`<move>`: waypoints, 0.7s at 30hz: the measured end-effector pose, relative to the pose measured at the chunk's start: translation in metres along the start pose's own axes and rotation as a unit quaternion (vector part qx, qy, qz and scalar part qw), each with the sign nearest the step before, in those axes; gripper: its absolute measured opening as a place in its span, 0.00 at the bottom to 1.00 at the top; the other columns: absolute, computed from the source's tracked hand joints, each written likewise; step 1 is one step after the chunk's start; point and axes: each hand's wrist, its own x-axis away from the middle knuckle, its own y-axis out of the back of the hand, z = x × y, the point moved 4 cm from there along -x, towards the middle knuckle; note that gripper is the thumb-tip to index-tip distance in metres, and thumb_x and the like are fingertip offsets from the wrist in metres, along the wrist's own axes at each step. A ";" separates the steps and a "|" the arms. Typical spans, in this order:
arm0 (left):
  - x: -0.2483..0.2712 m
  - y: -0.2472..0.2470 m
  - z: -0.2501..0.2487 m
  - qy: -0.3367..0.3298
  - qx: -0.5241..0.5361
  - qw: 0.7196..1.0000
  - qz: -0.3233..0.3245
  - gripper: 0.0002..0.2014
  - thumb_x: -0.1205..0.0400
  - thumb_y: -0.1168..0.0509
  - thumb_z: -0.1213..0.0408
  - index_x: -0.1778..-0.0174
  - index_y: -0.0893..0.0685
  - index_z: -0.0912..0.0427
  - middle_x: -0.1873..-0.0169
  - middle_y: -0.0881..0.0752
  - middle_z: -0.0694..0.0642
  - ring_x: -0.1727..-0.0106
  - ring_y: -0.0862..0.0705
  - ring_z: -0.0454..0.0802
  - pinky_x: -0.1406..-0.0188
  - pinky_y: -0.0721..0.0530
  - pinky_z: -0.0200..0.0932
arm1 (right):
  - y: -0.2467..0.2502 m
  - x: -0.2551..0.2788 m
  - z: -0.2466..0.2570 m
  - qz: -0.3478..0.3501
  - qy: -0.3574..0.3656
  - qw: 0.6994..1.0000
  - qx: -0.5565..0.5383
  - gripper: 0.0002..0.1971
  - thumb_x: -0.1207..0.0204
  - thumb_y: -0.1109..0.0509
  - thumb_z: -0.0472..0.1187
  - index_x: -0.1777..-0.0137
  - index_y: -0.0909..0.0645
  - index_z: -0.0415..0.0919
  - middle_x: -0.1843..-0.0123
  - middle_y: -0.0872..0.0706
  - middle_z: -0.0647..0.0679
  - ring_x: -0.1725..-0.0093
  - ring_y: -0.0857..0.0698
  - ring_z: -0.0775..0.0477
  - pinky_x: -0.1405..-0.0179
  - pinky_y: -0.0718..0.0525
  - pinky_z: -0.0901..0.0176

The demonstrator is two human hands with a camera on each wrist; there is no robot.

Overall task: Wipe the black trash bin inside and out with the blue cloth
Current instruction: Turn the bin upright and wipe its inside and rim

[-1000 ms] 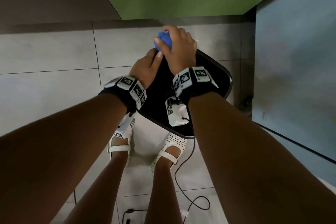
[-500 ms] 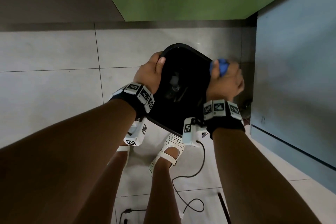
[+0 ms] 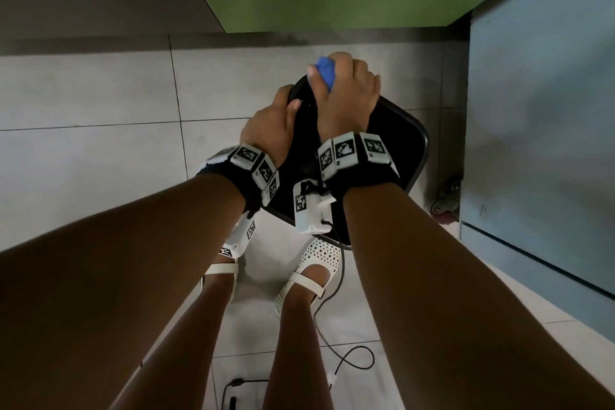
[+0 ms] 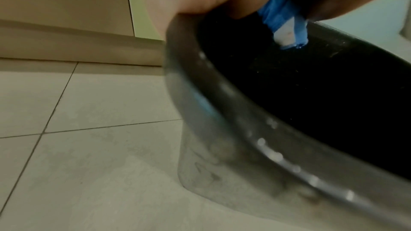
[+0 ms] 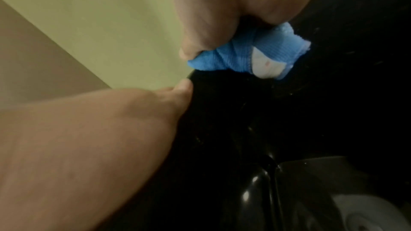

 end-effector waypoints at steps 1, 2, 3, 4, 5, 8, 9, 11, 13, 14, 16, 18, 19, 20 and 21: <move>0.000 0.000 0.000 0.005 0.003 1.000 -0.003 0.20 0.13 0.56 0.54 0.27 0.34 0.56 0.49 0.13 0.66 0.50 0.16 0.67 0.55 0.24 0.50 | 0.001 0.001 -0.005 0.015 -0.005 1.000 0.006 0.18 0.25 0.36 0.55 0.43 0.21 0.42 0.47 0.16 0.42 0.44 0.20 0.39 0.29 0.34 0.37; 0.000 -0.001 -0.001 0.011 0.007 1.000 -0.008 0.20 0.13 0.56 0.54 0.27 0.33 0.56 0.49 0.14 0.67 0.50 0.16 0.68 0.56 0.25 0.49 | 0.004 0.003 -0.012 0.027 -0.018 0.999 0.016 0.19 0.24 0.36 0.56 0.41 0.22 0.44 0.43 0.18 0.43 0.41 0.21 0.41 0.26 0.39 0.38; 0.001 -0.001 0.000 0.018 0.011 1.000 -0.014 0.20 0.13 0.56 0.54 0.28 0.33 0.56 0.49 0.14 0.67 0.49 0.17 0.68 0.56 0.26 0.48 | 0.009 0.006 -0.021 0.026 -0.035 0.999 0.024 0.19 0.24 0.37 0.56 0.40 0.23 0.44 0.41 0.19 0.43 0.38 0.23 0.41 0.24 0.42 0.39; 0.001 -0.001 0.000 0.024 0.015 0.999 -0.019 0.20 0.13 0.56 0.54 0.29 0.32 0.56 0.50 0.13 0.67 0.49 0.17 0.68 0.56 0.26 0.48 | 0.015 0.010 -0.031 0.010 -0.053 0.998 0.031 0.20 0.24 0.37 0.56 0.39 0.23 0.43 0.40 0.19 0.41 0.36 0.24 0.40 0.24 0.44 0.38; 0.001 -0.002 -0.001 0.029 0.020 0.999 -0.023 0.20 0.13 0.56 0.54 0.29 0.32 0.56 0.50 0.13 0.67 0.49 0.17 0.68 0.56 0.26 0.48 | 0.024 0.015 -0.043 -0.014 -0.077 0.996 0.039 0.21 0.24 0.36 0.55 0.39 0.23 0.42 0.39 0.19 0.40 0.35 0.24 0.39 0.24 0.45 0.37; 0.003 -0.005 -0.001 0.039 0.037 0.998 -0.035 0.19 0.13 0.56 0.54 0.30 0.31 0.57 0.50 0.14 0.66 0.49 0.17 0.68 0.57 0.26 0.47 | 0.045 0.028 -0.077 -0.070 -0.202 0.976 0.035 0.23 0.23 0.37 0.55 0.36 0.25 0.40 0.35 0.22 0.38 0.31 0.27 0.38 0.23 0.47 0.38; 0.005 -0.007 -0.002 0.042 0.043 0.997 -0.037 0.19 0.13 0.56 0.55 0.30 0.31 0.57 0.50 0.14 0.67 0.49 0.17 0.68 0.57 0.26 0.47 | 0.050 0.030 -0.083 -0.093 -0.248 0.964 0.016 0.23 0.23 0.37 0.54 0.36 0.25 0.38 0.36 0.22 0.37 0.32 0.26 0.37 0.23 0.44 0.38; 0.009 -0.009 -0.001 0.053 0.059 0.996 -0.046 0.19 0.12 0.56 0.55 0.29 0.32 0.58 0.50 0.14 0.68 0.49 0.16 0.68 0.58 0.27 0.46 | 0.054 0.027 -0.085 -0.129 -0.299 0.945 -0.010 0.23 0.23 0.36 0.54 0.37 0.25 0.36 0.38 0.21 0.35 0.36 0.24 0.37 0.27 0.35 0.39; 0.017 -0.009 0.004 0.082 0.079 0.991 -0.067 0.19 0.13 0.56 0.55 0.28 0.34 0.57 0.48 0.14 0.68 0.48 0.16 0.68 0.57 0.27 0.45 | 0.052 0.016 -0.076 -0.109 -0.280 0.954 -0.008 0.22 0.22 0.37 0.54 0.36 0.25 0.38 0.37 0.22 0.36 0.36 0.25 0.39 0.32 0.30 0.45; 0.020 -0.007 0.008 0.098 0.087 0.988 -0.083 0.20 0.13 0.56 0.55 0.27 0.35 0.56 0.47 0.14 0.67 0.46 0.16 0.68 0.55 0.25 0.47 | 0.048 0.010 -0.070 -0.078 -0.249 0.965 -0.008 0.22 0.22 0.37 0.55 0.36 0.25 0.39 0.36 0.23 0.37 0.36 0.25 0.40 0.34 0.30 0.48; 0.023 0.001 0.016 0.113 0.074 0.985 -0.112 0.21 0.13 0.56 0.55 0.23 0.40 0.54 0.38 0.17 0.64 0.36 0.19 0.65 0.39 0.26 0.54 | 0.040 -0.001 -0.055 -0.017 -0.159 0.987 -0.019 0.20 0.22 0.38 0.54 0.37 0.25 0.41 0.36 0.23 0.39 0.36 0.26 0.40 0.37 0.30 0.48; 0.016 0.012 0.019 0.096 -0.012 0.990 -0.106 0.24 0.13 0.57 0.53 0.20 0.46 0.52 0.23 0.31 0.58 0.21 0.34 0.57 0.22 0.46 0.66 | 0.034 -0.008 -0.042 0.012 -0.069 0.997 -0.029 0.18 0.23 0.36 0.53 0.41 0.23 0.41 0.39 0.21 0.39 0.39 0.25 0.39 0.39 0.29 0.48; 0.009 0.016 0.017 0.078 -0.074 0.991 -0.084 0.24 0.13 0.58 0.51 0.20 0.45 0.50 0.19 0.39 0.55 0.17 0.43 0.54 0.22 0.55 0.71 | 0.029 -0.011 -0.036 0.029 -0.036 0.999 -0.027 0.17 0.23 0.36 0.52 0.42 0.22 0.41 0.40 0.21 0.40 0.41 0.24 0.39 0.40 0.29 0.48; 0.001 0.020 0.013 0.055 -0.137 0.987 -0.057 0.24 0.14 0.59 0.49 0.20 0.42 0.48 0.18 0.44 0.54 0.16 0.49 0.53 0.24 0.59 0.73 | 0.022 -0.012 -0.028 0.053 -0.008 0.998 -0.023 0.17 0.24 0.36 0.53 0.43 0.21 0.42 0.41 0.20 0.40 0.41 0.24 0.39 0.41 0.30 0.49; -0.007 0.022 0.009 0.030 -0.187 0.982 -0.029 0.24 0.14 0.60 0.48 0.22 0.39 0.47 0.17 0.45 0.53 0.16 0.51 0.53 0.26 0.61 0.75 | 0.016 -0.012 -0.020 0.078 0.021 0.997 -0.022 0.18 0.25 0.37 0.55 0.43 0.21 0.42 0.42 0.19 0.41 0.42 0.23 0.40 0.42 0.30 0.49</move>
